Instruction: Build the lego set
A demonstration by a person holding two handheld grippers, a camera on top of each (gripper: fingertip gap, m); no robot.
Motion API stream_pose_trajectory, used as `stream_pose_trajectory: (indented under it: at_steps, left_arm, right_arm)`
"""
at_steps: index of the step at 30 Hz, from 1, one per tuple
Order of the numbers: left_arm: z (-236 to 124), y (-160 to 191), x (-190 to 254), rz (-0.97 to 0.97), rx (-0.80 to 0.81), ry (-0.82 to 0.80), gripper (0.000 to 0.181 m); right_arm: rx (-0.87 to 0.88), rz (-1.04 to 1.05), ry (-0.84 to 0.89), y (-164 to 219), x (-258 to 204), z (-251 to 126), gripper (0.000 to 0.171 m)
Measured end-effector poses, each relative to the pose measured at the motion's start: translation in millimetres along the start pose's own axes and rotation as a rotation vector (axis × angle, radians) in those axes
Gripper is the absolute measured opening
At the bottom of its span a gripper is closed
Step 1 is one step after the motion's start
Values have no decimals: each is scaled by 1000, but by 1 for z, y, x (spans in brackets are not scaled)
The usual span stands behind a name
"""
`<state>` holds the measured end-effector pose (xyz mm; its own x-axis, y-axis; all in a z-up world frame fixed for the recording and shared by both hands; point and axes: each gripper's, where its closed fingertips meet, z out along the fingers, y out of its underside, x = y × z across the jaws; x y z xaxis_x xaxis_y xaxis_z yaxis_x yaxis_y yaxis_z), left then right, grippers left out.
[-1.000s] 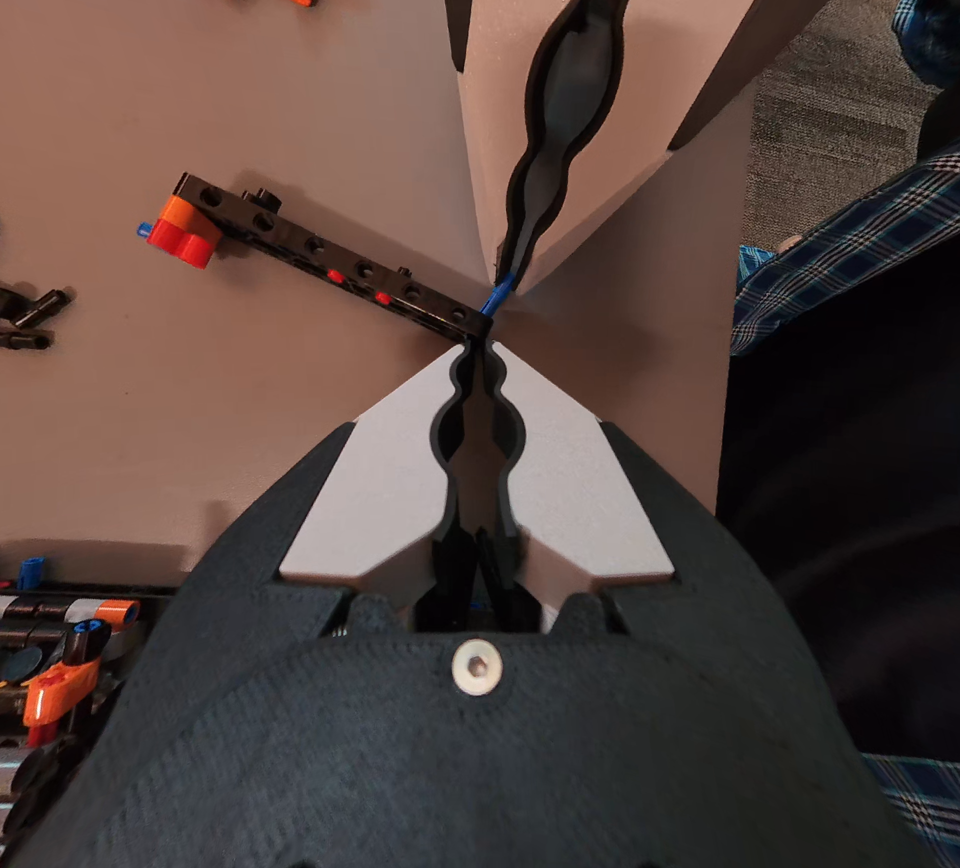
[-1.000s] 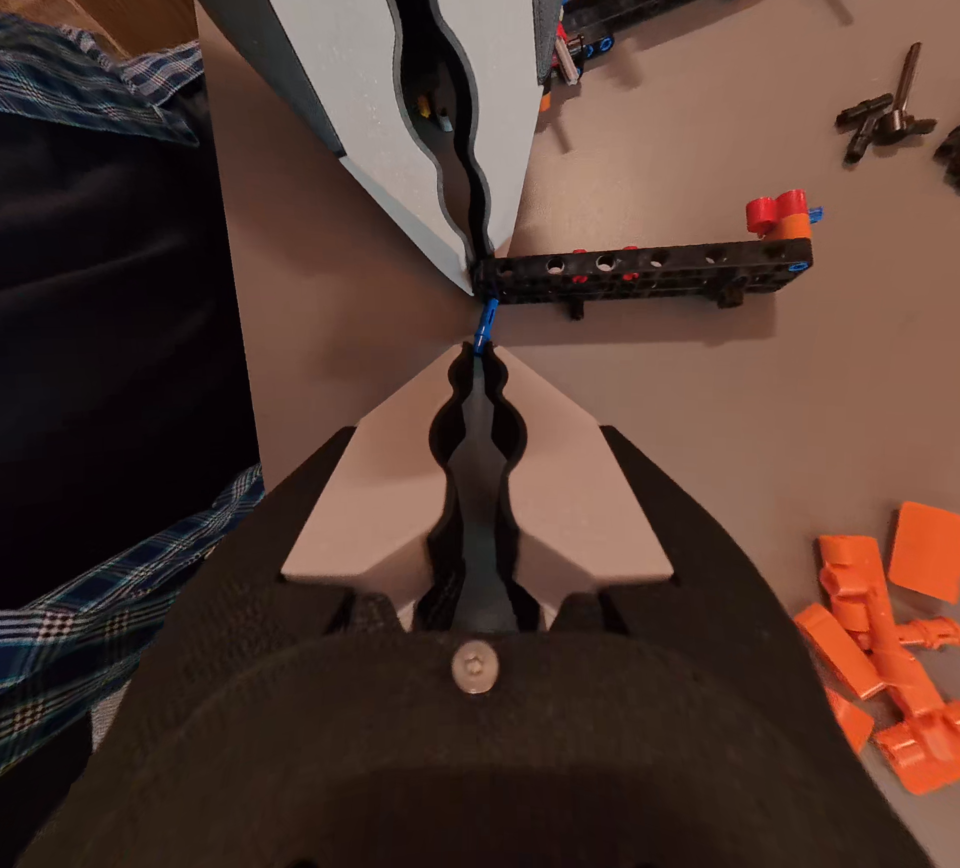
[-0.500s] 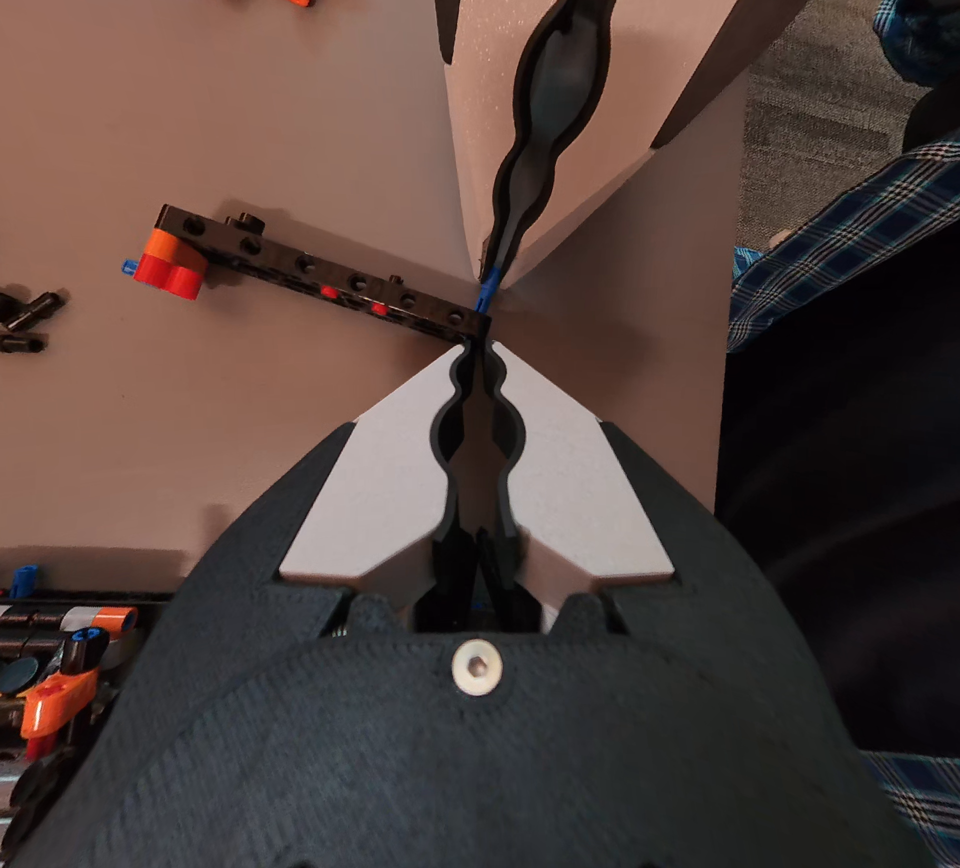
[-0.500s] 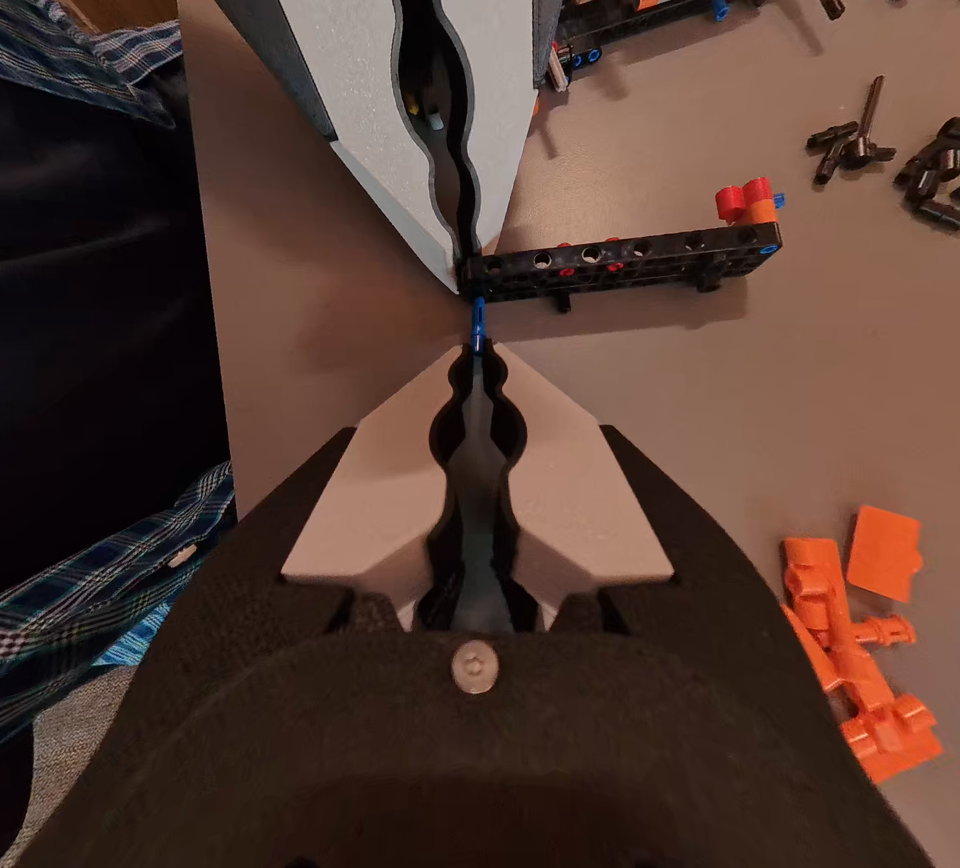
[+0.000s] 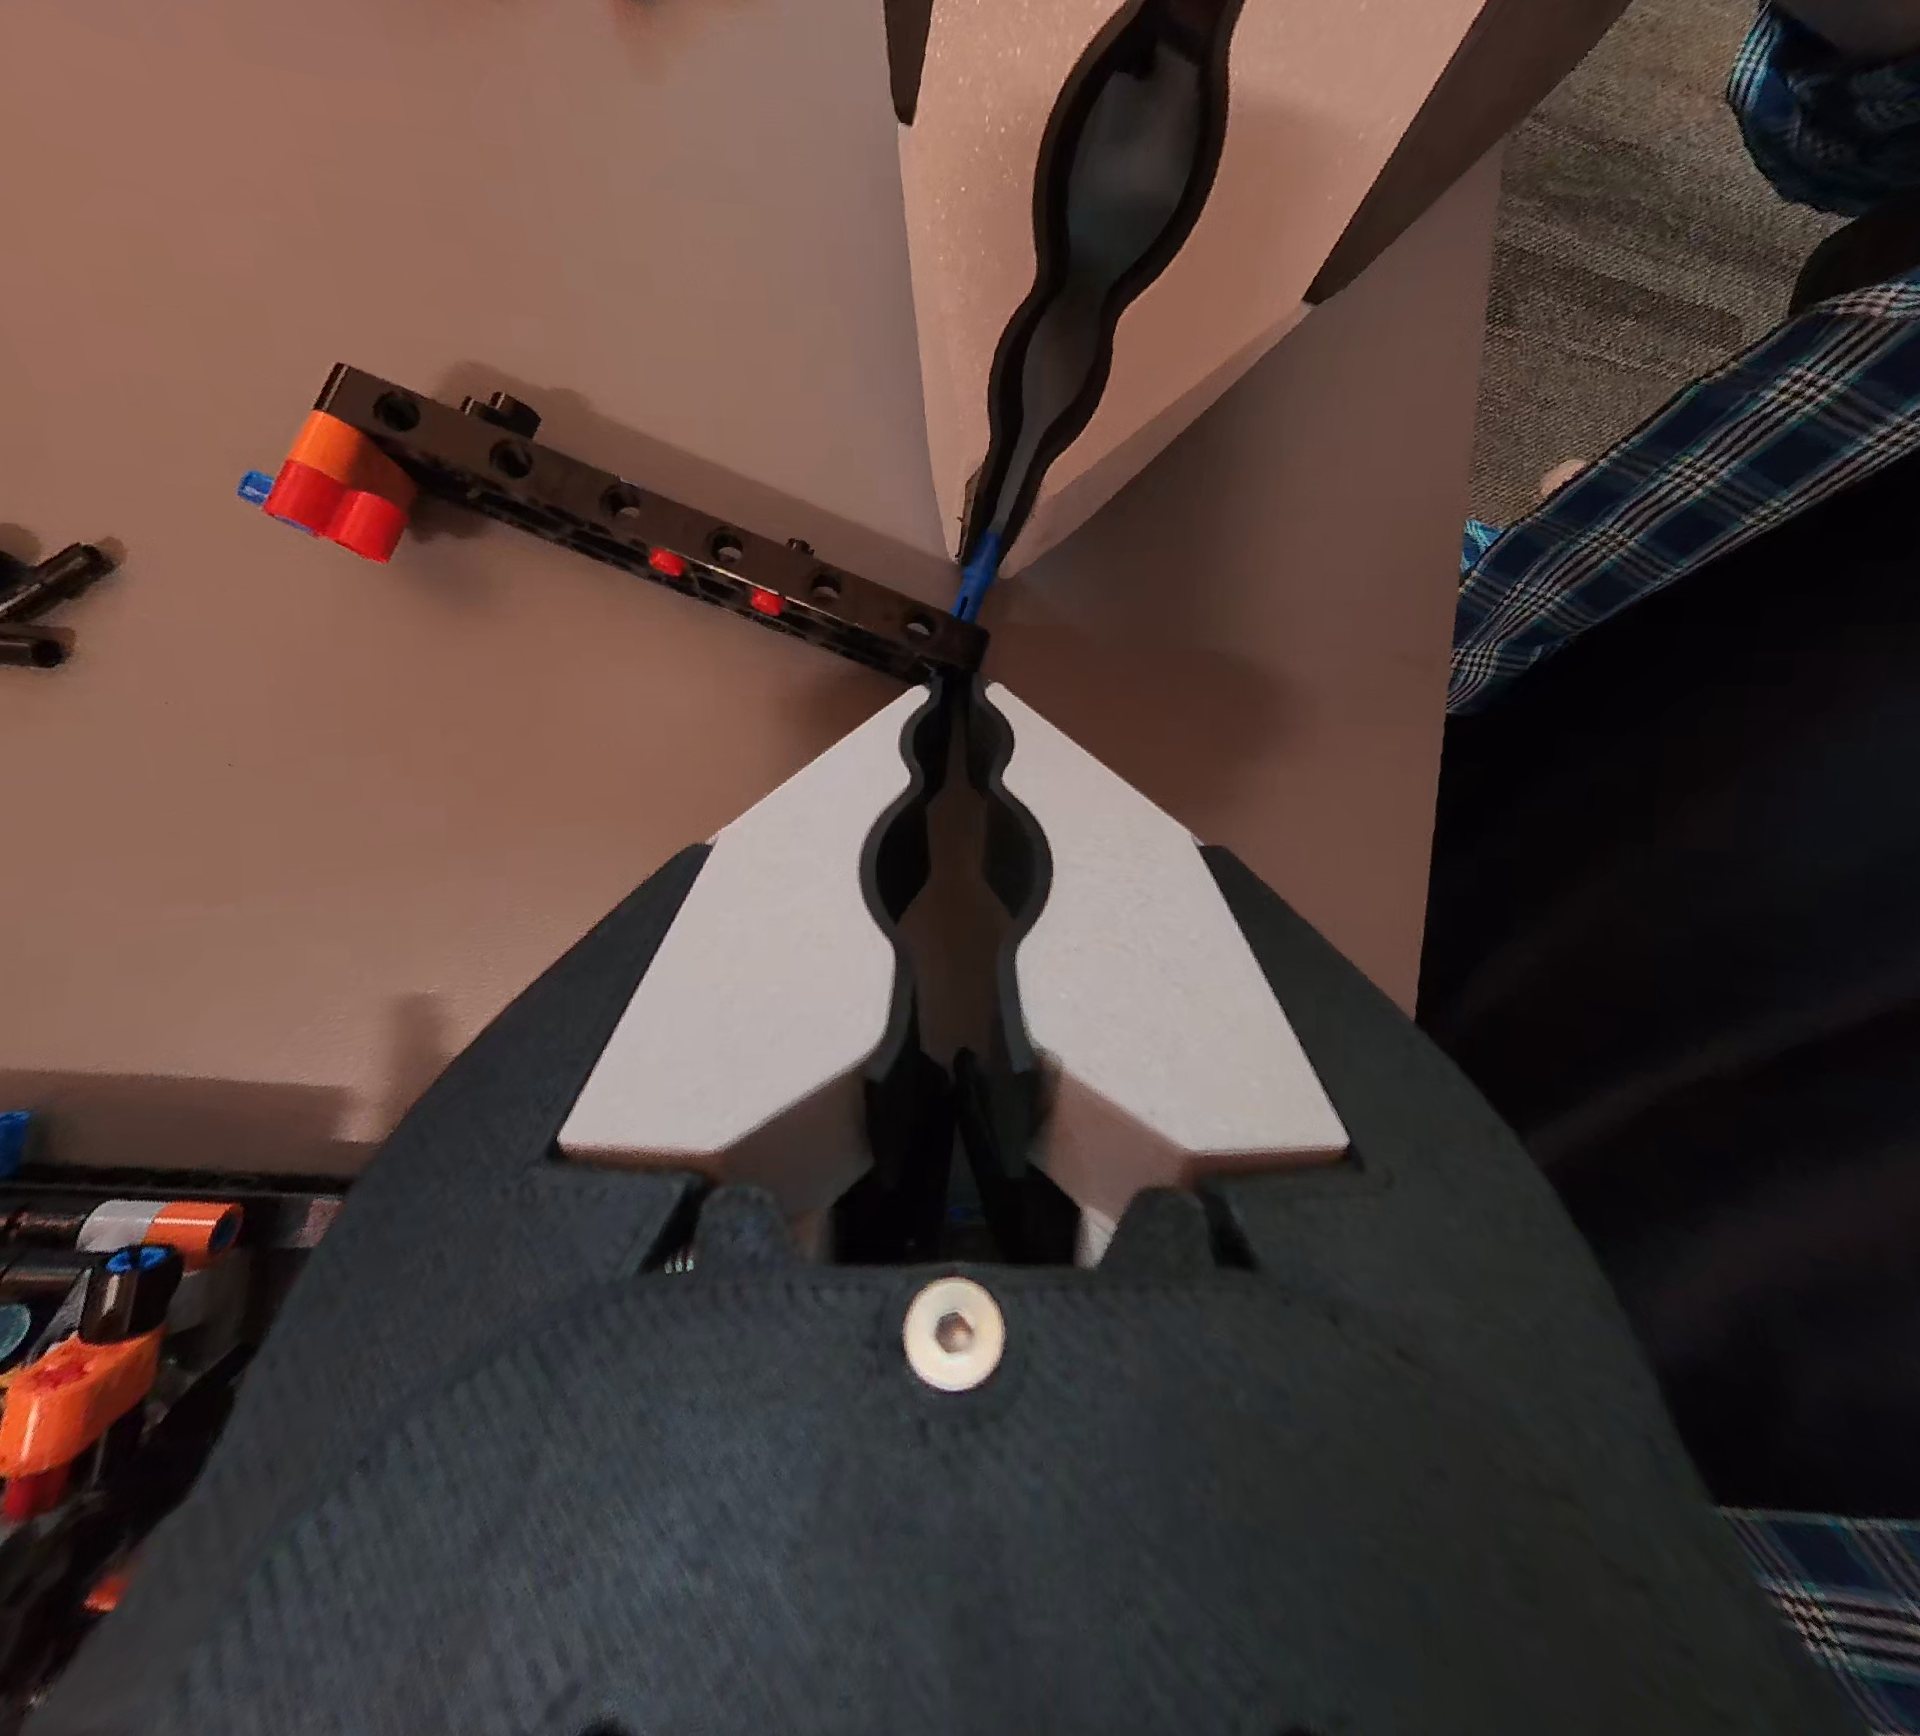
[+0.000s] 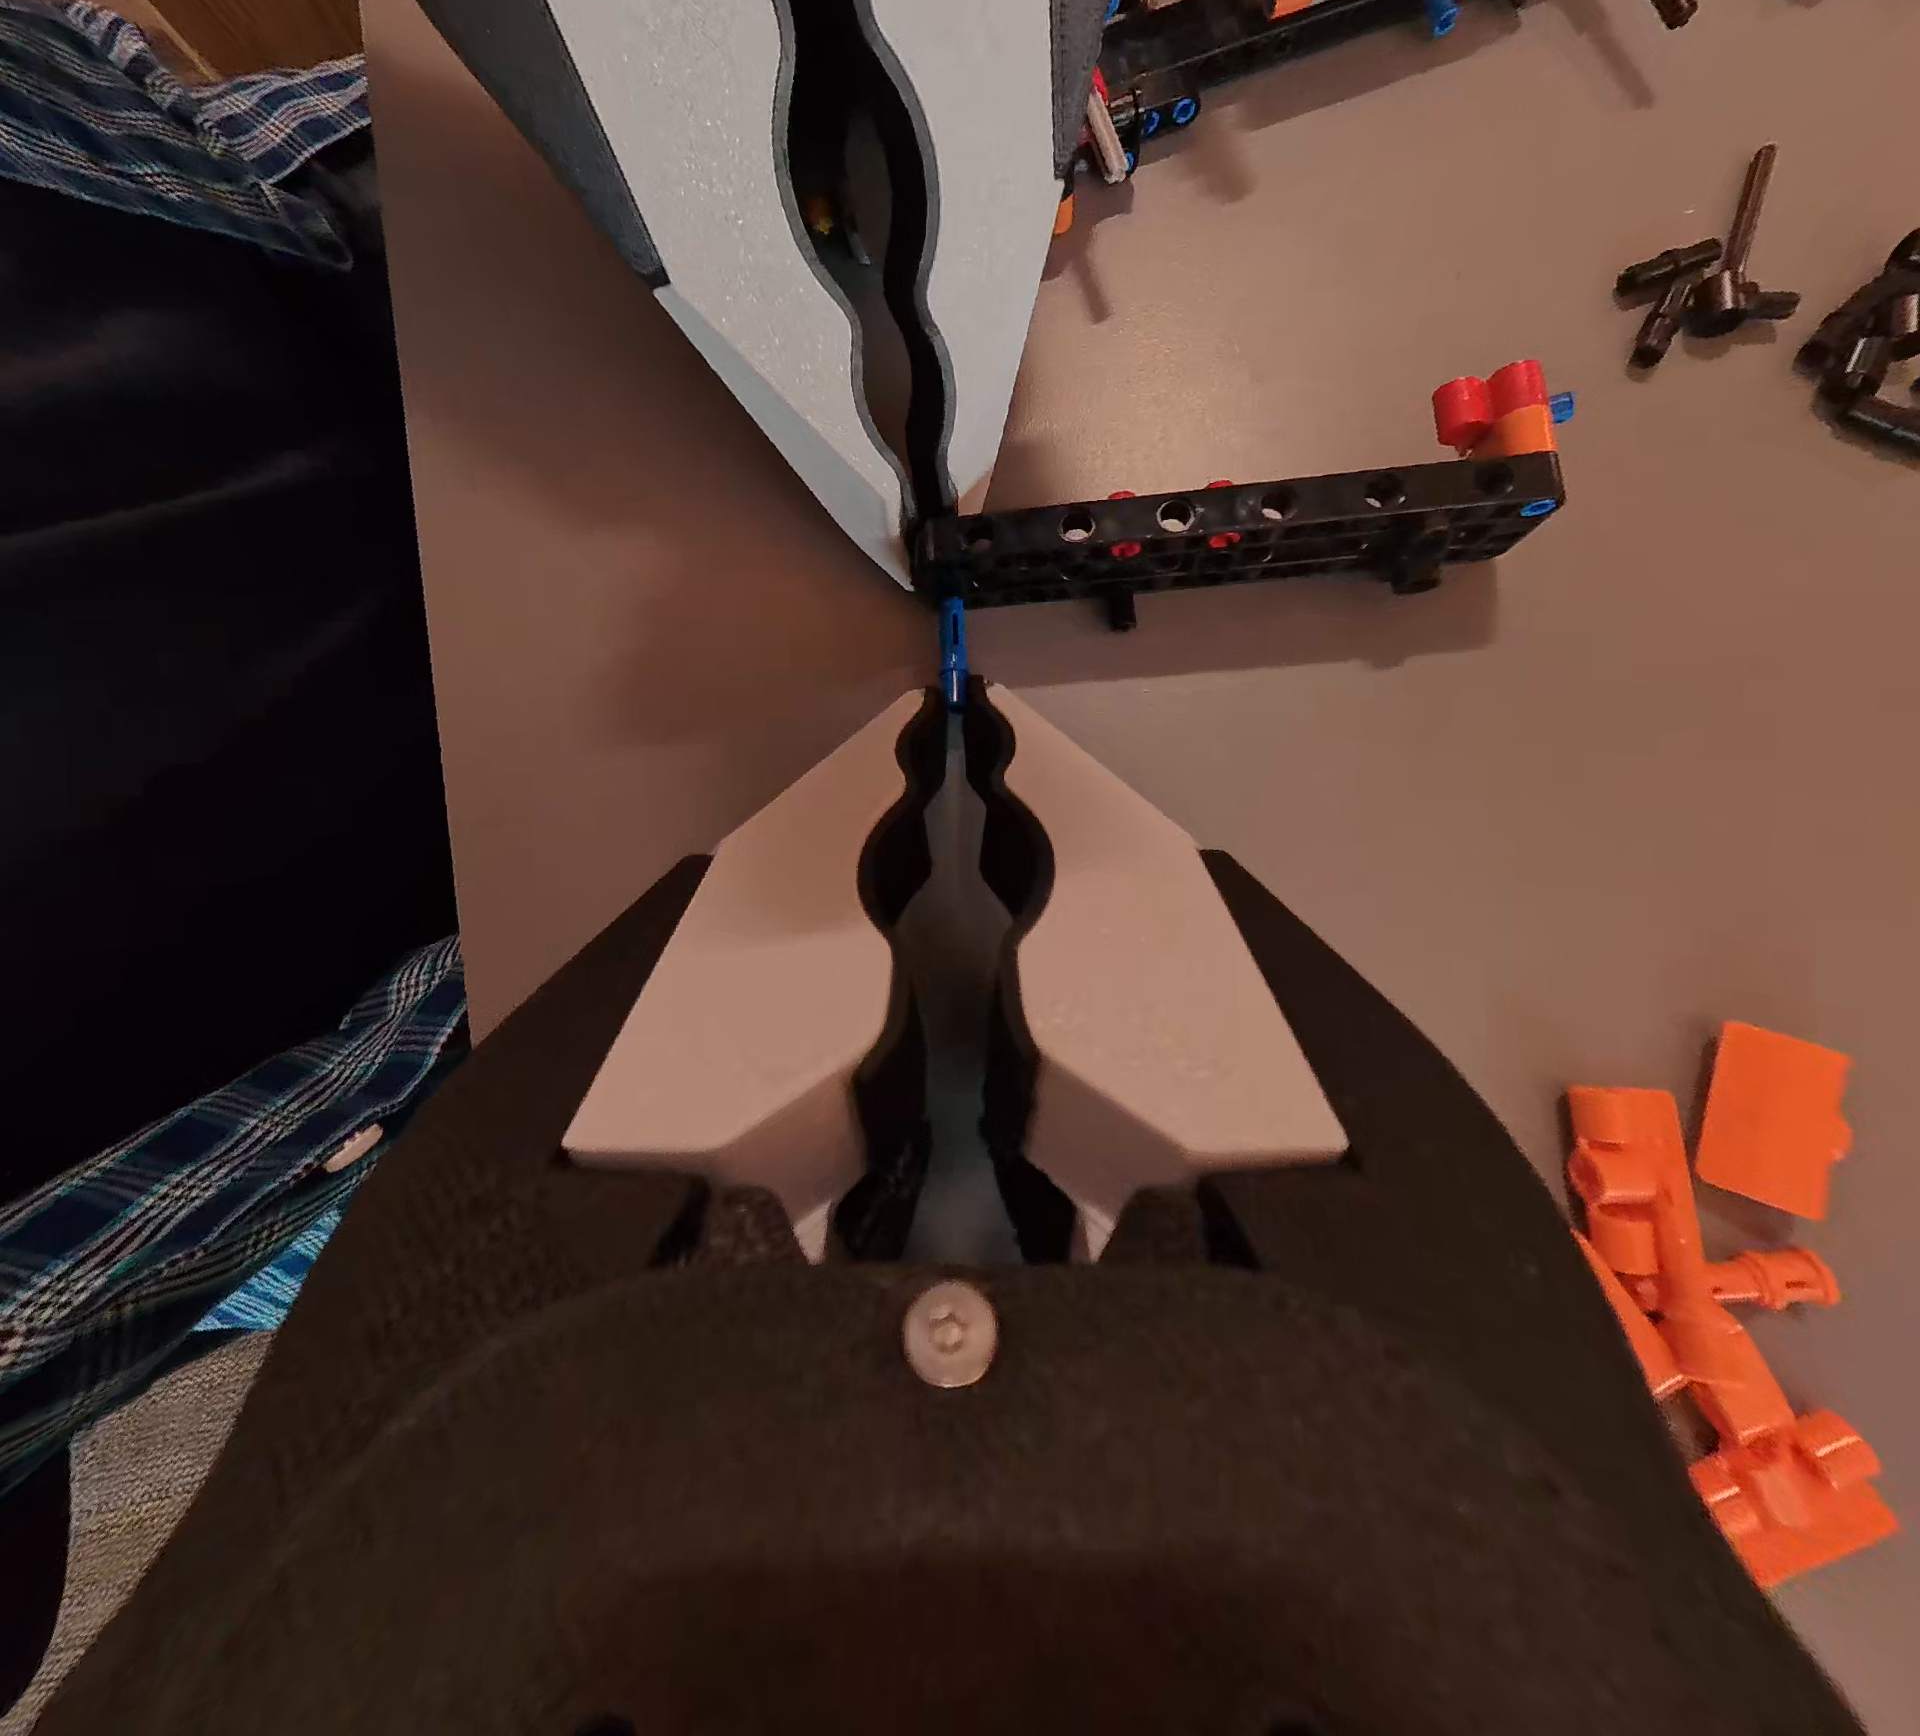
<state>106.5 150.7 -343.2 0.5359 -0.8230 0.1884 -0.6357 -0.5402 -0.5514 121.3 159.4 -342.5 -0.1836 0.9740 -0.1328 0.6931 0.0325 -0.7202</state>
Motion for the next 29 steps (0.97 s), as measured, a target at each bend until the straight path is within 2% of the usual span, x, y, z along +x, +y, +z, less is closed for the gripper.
stream_pose_trajectory:
  at_steps: [10, 18, 29]
  left_arm:
    - [-1, 1, -1, -5, 3, -10, 2]
    - [-1, 1, -1, -13, 9, -7, 1]
    - [-2, 2, -2, -18, 19, -4, 1]
  right_arm:
    - [4, -3, 31, -1, 0, 1, 2]
    - [7, -84, 100, -2, 0, 2, 2]
    - [-7, -498, 346, -4, 1, 2, 2]
